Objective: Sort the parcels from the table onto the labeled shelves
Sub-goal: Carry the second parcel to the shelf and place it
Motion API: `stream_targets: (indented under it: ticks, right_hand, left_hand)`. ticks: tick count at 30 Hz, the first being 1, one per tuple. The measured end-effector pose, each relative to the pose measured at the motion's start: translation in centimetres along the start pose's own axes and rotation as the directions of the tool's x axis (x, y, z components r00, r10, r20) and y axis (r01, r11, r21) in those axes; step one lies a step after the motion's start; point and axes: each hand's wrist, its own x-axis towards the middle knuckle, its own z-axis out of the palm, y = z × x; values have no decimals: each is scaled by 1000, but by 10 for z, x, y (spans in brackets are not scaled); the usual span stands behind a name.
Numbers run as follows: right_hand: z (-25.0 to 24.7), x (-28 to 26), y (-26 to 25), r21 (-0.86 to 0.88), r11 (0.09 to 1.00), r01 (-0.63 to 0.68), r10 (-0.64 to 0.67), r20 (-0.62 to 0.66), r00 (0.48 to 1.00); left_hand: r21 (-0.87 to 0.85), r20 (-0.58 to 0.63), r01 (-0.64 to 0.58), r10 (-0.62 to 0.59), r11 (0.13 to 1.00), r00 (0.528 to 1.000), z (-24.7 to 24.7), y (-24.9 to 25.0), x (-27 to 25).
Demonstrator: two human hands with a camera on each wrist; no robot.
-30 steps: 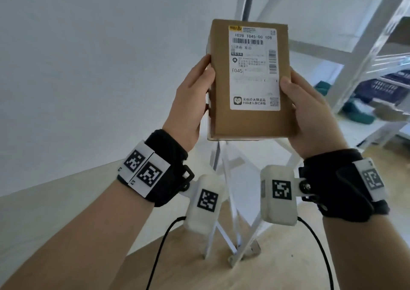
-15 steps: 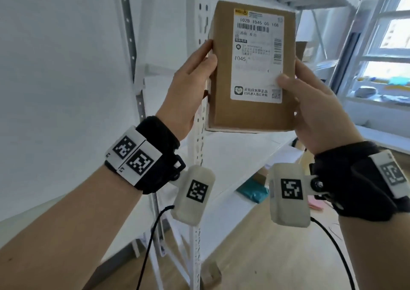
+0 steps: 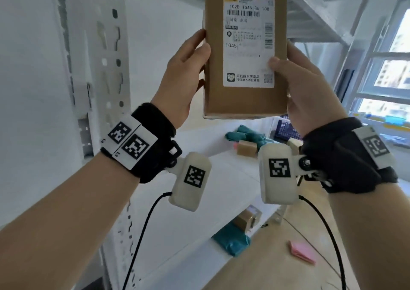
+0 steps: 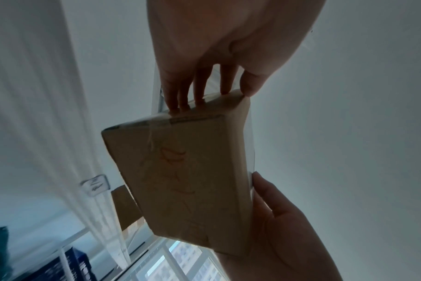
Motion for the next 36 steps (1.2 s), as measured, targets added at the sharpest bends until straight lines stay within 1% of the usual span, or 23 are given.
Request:
stream_targets:
  ticks: [3,5,9,12,14,18,21,23,26,28,30,36]
  right_hand:
    - [-13,48,8,-2,1000,19,-18,46,999]
    - [-19,75,18,-17,1000,13,-12,105,994]
    - [-26,120,42,-58,998,-13,25,217,976]
    - [-31,152,58,-56,998,-35,49,286,957]
    - [-33,173,69,-55,996,-67,82,323,943]
    - [-34,211,87,-31,989,-143,143,396,907]
    - [-35,231,100,-23,985,-173,164,469,868]
    - [-35,241,109,-7,983,-184,161,521,838]
    - [-34,248,121,40,976,-216,158,552,819]
    - [-34,250,129,32,976,-218,159,581,798]
    - [-34,251,137,-3,980,-201,160,615,772]
    - [-32,259,144,-14,983,-182,150,636,757]
  left_hand:
    - [41,-44,-43,45,998,998,9,-11,37]
    - [91,-76,-49,56,995,996,13,-21,54]
    - [166,-148,-8,32,986,988,16,-41,79]
    - [227,-172,-2,42,974,984,18,-51,95]
    - [254,-197,27,25,967,980,21,-56,103]
    - [312,-302,95,4,945,953,30,-64,119]
    - [355,-373,157,-15,921,928,41,-70,129]
    - [410,-408,184,0,893,913,50,-75,134]
    - [481,-437,212,24,851,899,61,-89,140]
    - [520,-481,256,31,815,876,65,-98,142]
    - [519,-529,300,26,800,848,62,-109,147]
    - [538,-567,330,43,776,823,62,-113,158]
